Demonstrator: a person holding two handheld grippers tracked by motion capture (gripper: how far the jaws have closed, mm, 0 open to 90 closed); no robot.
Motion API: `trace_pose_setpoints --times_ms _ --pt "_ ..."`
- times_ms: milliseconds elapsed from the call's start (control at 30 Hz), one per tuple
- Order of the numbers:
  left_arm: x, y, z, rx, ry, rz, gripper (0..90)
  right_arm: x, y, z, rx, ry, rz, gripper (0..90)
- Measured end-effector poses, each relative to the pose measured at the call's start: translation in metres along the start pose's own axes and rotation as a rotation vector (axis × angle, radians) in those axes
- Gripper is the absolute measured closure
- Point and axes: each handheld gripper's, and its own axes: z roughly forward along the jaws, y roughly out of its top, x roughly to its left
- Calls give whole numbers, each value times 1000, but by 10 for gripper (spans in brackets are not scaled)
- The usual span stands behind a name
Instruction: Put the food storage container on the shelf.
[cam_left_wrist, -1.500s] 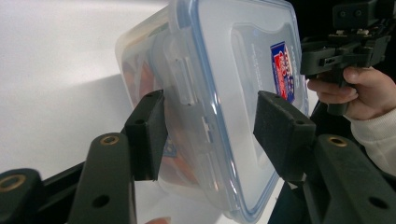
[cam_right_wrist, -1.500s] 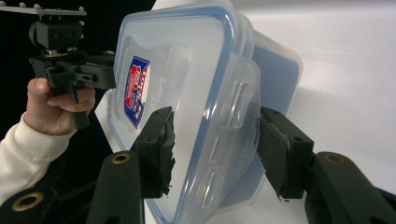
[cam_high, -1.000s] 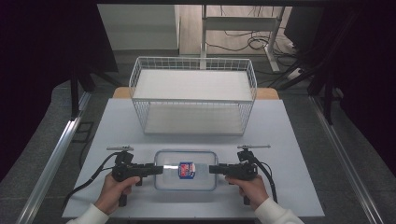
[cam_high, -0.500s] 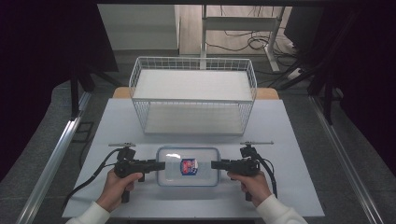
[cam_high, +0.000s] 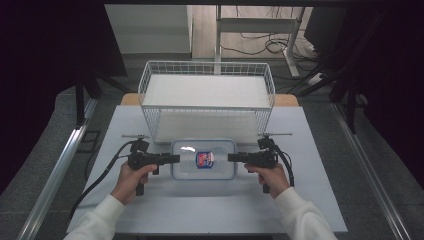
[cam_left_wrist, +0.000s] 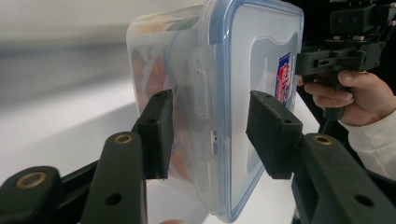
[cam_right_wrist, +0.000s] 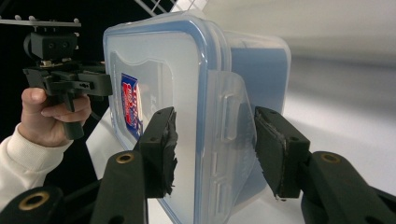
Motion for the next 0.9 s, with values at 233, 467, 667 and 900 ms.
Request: trace_pose_setpoints --times_ms 233,467,667,900 --pt "15 22 11 -12 14 24 518 -16 24 9 -7 -3 -8 500" --pt "28 35 23 -15 18 34 518 -31 36 16 -27 -20 -4 494" --pt "38 38 34 -15 18 12 517 -46 39 23 -36 -32 10 490" --pt "48 37 43 -34 14 -54 510 -54 39 26 -62 -47 50 486"
